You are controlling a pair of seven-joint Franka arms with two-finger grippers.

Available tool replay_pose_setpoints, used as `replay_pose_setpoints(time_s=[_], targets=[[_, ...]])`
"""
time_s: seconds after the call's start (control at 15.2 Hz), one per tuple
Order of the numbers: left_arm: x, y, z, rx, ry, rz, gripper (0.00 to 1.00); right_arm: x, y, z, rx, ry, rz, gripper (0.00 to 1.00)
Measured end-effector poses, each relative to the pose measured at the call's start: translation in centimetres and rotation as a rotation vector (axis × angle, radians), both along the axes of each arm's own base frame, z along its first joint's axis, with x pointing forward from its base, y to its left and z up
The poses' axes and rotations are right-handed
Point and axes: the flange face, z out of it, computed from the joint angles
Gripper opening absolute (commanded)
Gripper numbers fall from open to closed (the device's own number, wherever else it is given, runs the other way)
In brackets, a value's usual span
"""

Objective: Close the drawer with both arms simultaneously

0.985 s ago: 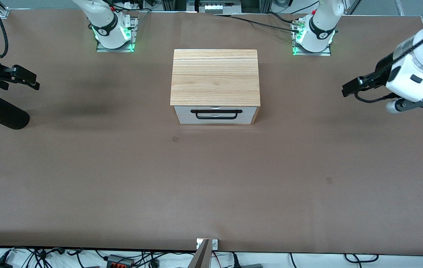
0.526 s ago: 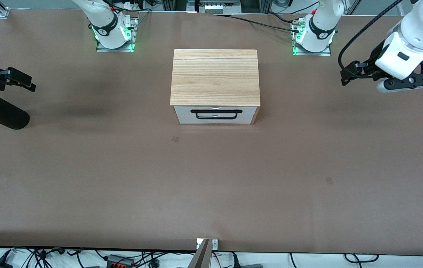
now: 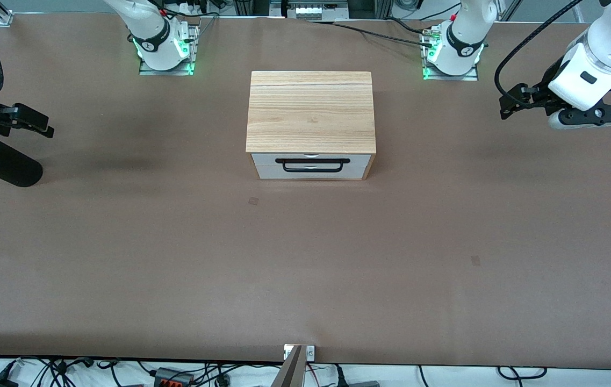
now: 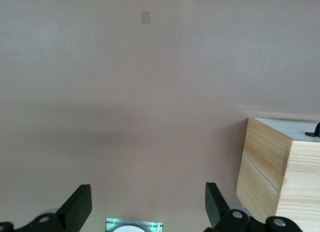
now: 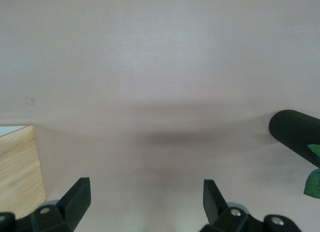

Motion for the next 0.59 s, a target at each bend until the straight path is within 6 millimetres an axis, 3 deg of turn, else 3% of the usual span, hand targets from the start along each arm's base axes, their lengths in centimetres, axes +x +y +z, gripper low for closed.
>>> replay_pose_setpoints(time_s=[0.59], targets=[[0.08,-0.04,-0.16,-0.005,0.000,-0.025,1.00,0.02,0.40,0.00,0.001,0.000,0.006,1.00]])
